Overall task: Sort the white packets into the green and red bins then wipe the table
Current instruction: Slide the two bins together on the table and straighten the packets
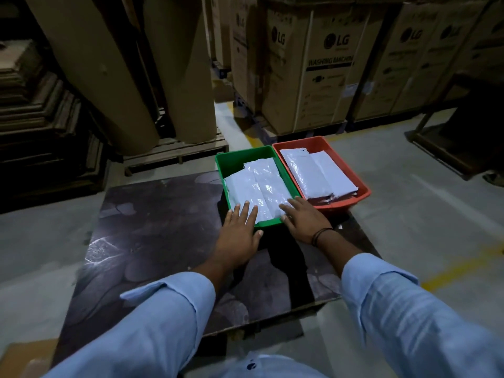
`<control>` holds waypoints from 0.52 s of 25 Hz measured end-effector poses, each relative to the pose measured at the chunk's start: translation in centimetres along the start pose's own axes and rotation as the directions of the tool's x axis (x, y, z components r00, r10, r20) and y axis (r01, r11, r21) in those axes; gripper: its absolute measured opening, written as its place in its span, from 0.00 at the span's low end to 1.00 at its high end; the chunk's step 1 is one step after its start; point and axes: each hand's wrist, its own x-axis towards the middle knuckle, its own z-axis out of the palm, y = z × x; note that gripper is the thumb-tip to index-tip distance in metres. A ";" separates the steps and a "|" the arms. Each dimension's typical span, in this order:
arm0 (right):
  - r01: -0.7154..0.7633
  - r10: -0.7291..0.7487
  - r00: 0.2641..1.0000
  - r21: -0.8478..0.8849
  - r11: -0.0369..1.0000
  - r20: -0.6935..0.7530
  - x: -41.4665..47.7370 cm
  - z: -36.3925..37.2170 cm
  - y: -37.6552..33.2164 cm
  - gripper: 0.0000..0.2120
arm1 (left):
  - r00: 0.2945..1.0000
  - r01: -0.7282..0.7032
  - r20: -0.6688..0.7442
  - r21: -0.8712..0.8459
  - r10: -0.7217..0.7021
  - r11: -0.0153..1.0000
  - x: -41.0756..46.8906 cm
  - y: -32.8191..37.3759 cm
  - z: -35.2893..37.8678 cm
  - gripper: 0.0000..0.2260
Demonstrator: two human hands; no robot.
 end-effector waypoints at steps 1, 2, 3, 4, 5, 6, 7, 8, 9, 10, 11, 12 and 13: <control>0.011 -0.011 1.000 -0.007 1.000 0.010 -0.1 0.1 0.1 0.27 | 1.000 0.006 0.014 0.009 -0.006 1.000 -0.2 -0.1 0.2 0.31; 0.022 -0.022 1.000 -0.013 1.000 0.016 -0.1 0.2 0.2 0.29 | 1.000 0.012 0.025 0.023 -0.013 1.000 -0.4 -0.3 0.4 0.31; 0.035 -0.034 0.999 -0.024 0.999 0.018 -0.2 0.4 0.3 0.30 | 0.999 0.016 0.033 0.045 -0.017 0.999 -0.7 -0.5 0.5 0.31; 0.048 -0.047 0.999 -0.040 0.998 0.019 -0.2 0.6 0.3 0.31 | 0.999 0.013 0.042 0.069 -0.016 0.998 -1.0 -0.8 0.5 0.31; 0.059 -0.058 0.998 -0.052 0.997 0.020 -0.2 0.7 0.2 0.30 | 0.999 0.004 0.052 0.092 -0.009 0.996 -1.1 -1.1 0.5 0.31; 0.062 -0.061 0.998 -0.056 0.997 0.017 -0.2 0.8 0.1 0.30 | 0.998 -0.009 0.061 0.110 0.002 0.994 -1.3 -1.3 0.5 0.31; 0.062 -0.062 0.998 -0.053 0.997 0.009 -0.2 0.9 -0.1 0.30 | 0.998 -0.019 0.067 0.122 0.010 0.992 -1.5 -1.6 0.4 0.31; 0.059 -0.059 0.998 -0.045 0.997 -0.001 -0.2 1.1 -0.5 0.31 | 0.998 -0.022 0.067 0.131 0.013 0.991 -1.7 -1.8 0.4 0.31; 0.059 -0.060 0.998 -0.042 0.997 -0.011 -0.1 1.2 -0.9 0.31 | 0.998 -0.017 0.060 0.138 0.009 0.990 -1.9 -2.1 0.3 0.32; 0.064 -0.065 0.998 -0.041 0.997 -0.018 0.1 1.3 -1.5 0.31 | 0.999 -0.006 0.051 0.142 -0.001 0.990 -2.2 -2.5 0.2 0.32; 0.072 -0.073 0.997 -0.041 0.997 -0.023 0.4 1.5 -2.2 0.31 | 0.999 0.007 0.044 0.141 -0.014 0.990 -2.5 -3.1 0.1 0.32; 0.084 -0.085 0.996 -0.042 0.996 -0.026 0.9 1.6 -3.0 0.30 | 0.999 0.022 0.035 0.140 -0.027 0.990 -2.9 -3.8 -0.1 0.32; 0.098 -0.099 0.995 -0.046 0.994 -0.025 1.4 1.8 -4.0 0.30 | 0.999 0.035 0.025 0.143 -0.039 0.989 -3.4 -4.7 -0.2 0.32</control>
